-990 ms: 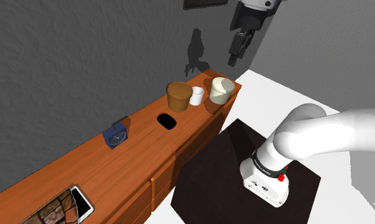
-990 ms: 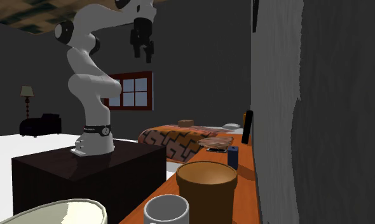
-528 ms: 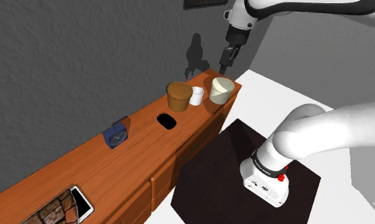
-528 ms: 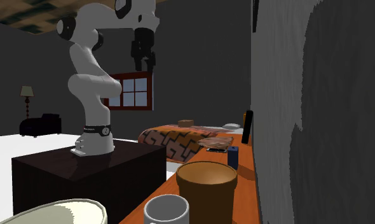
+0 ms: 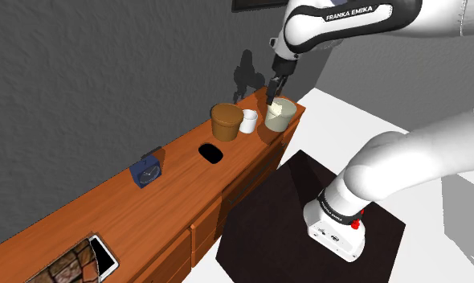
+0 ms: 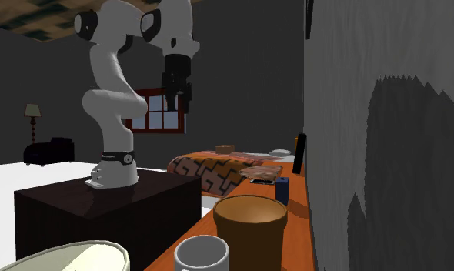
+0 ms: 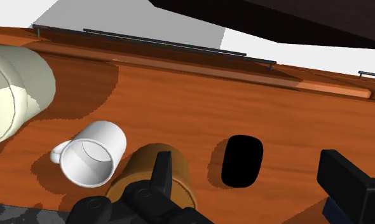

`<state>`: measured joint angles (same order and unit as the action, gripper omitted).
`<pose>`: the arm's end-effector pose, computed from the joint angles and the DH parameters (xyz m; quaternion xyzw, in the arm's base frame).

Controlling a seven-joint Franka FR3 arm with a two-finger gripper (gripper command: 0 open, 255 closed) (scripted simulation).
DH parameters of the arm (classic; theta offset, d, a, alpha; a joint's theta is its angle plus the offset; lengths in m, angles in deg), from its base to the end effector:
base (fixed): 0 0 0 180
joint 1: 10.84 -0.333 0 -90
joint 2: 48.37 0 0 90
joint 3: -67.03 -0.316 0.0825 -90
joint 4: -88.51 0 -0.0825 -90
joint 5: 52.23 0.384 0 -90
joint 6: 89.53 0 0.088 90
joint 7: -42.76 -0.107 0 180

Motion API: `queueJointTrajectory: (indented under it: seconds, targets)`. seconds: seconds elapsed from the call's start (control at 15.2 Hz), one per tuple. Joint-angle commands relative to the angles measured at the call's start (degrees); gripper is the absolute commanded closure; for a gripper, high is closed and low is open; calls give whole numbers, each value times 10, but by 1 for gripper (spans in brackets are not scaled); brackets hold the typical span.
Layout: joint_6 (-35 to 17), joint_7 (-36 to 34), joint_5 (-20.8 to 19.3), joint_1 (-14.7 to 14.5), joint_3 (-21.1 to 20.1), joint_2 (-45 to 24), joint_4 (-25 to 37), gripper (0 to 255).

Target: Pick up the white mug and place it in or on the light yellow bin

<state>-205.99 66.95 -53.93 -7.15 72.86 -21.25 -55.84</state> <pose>0.3896 -0.0676 0.4403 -0.9901 -0.1400 0.0045 0.0117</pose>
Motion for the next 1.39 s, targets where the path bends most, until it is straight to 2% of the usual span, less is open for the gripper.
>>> queueJointTrajectory:
  seconds: [0.0, 0.4, 0.73, 1.32]
  targets:
    - [-40, 17, -2, 2, 11, -40, 2, 0]
    - [-147, 69, 6, 4, 38, -168, 28, 0]
    - [-219, 121, 33, 8, 53, -283, 72, 0]
    - [-299, 214, 98, 42, 41, -492, 203, 0]
